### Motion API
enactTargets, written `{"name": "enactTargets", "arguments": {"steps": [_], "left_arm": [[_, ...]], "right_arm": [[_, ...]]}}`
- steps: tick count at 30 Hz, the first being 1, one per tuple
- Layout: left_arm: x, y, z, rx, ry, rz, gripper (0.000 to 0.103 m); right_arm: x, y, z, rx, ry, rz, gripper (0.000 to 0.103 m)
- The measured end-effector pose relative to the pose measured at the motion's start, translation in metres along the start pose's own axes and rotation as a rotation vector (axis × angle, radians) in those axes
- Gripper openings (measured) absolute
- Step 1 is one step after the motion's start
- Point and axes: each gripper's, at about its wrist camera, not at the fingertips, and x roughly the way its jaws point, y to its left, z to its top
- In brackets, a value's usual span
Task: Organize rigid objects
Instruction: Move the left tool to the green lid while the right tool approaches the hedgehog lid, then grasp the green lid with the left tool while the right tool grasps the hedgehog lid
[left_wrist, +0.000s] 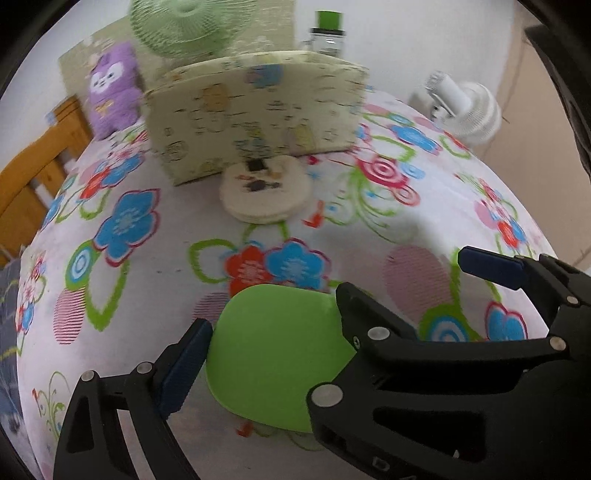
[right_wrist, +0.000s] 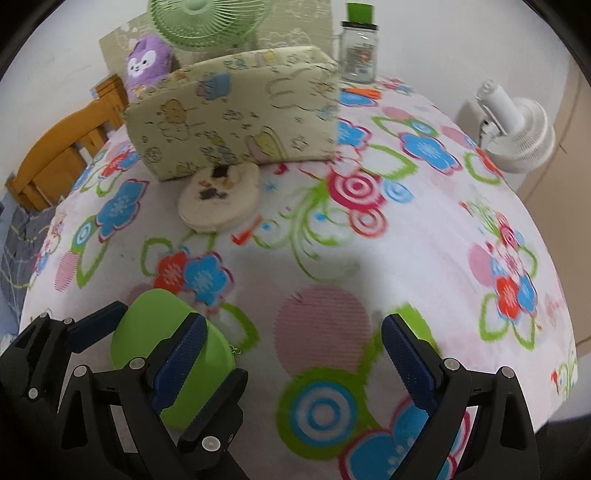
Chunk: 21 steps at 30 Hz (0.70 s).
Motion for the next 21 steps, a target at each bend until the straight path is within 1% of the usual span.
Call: {"name": "enactTargets", "arguments": {"steps": [3,5,11,16,21], "left_arm": [[0.004,0.013,0.007,-0.061,0.021,0.023,0.096],[0.006,0.023,0.011,-0.097,0.021,0.045,0.096],[0.014,0.040,0.023,-0.147,0.013,0.096,0.096],[0.025,0.054,0.035,-0.185,0.016,0.122,0.096],[0.032,0.065,0.043,-0.199,0.023,0.136,0.096]], "right_arm": [[0.006,0.010,0.012,-0.032,-0.004,0.010,0.097],[0.011,0.016,0.020,-0.052,-0.005,0.020,0.097],[0.028,0.030,0.042,-0.087,-0.008,0.042,0.097],[0.042,0.039,0.059,-0.098,-0.004,0.048,0.097],[0.052,0.045,0.069,-0.109,-0.001,0.048,0.097]]}}
